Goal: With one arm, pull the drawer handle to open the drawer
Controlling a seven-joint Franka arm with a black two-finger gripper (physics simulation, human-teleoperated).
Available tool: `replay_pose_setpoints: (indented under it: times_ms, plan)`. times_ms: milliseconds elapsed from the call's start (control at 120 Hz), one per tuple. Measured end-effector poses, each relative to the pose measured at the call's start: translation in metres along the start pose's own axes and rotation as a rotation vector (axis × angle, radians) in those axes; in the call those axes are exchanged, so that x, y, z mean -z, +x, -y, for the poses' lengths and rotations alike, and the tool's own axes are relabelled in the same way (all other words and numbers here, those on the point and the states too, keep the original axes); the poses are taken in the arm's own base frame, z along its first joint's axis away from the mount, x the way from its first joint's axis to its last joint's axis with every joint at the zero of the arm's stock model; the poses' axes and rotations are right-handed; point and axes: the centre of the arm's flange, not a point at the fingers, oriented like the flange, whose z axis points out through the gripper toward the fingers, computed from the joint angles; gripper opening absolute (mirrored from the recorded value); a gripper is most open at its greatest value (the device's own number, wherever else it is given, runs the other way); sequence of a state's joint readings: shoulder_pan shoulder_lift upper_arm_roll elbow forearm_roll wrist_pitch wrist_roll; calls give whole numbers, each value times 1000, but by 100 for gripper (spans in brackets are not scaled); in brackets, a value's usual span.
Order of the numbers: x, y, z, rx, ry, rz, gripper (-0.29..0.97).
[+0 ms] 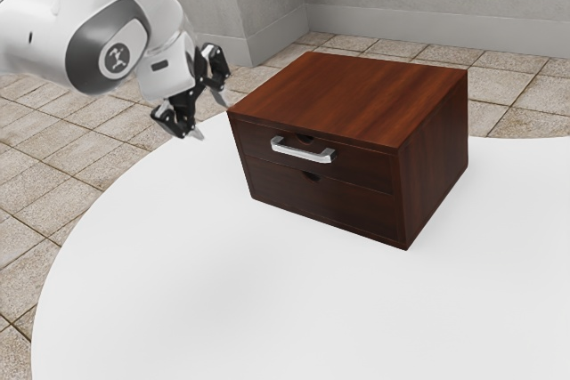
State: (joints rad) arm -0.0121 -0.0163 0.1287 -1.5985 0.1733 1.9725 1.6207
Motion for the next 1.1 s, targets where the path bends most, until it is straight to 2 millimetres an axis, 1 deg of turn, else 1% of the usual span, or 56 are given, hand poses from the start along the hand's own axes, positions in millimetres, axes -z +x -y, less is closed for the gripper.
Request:
replay_pose_setpoints:
  times_ms: [83,233,408,458,525,592,658,725,833,892,933,975,1008,1050,1100]
  plan:
    - [-1,-12,0,19,-1,5,44]
    - [-13,-37,-4,59,-14,19,43]
    - [-33,-66,-7,103,-18,39,43]
    - [-36,-72,-7,115,-17,39,43]
    - [-34,-76,-6,124,-6,36,43]
    - [-32,-71,-3,118,4,31,43]
    - [-30,-57,1,98,12,20,43]
    - [-30,-36,6,67,17,6,43]
    - [-26,5,13,5,28,-21,43]
    - [-32,25,15,-25,20,-32,43]
    - [-35,34,15,-38,15,-37,43]
    - [-40,34,12,-39,6,-38,43]
    - [-43,29,9,-30,-2,-36,43]
    - [-45,16,4,-10,-9,-30,43]
    - [-46,-5,-2,23,-15,-19,43]
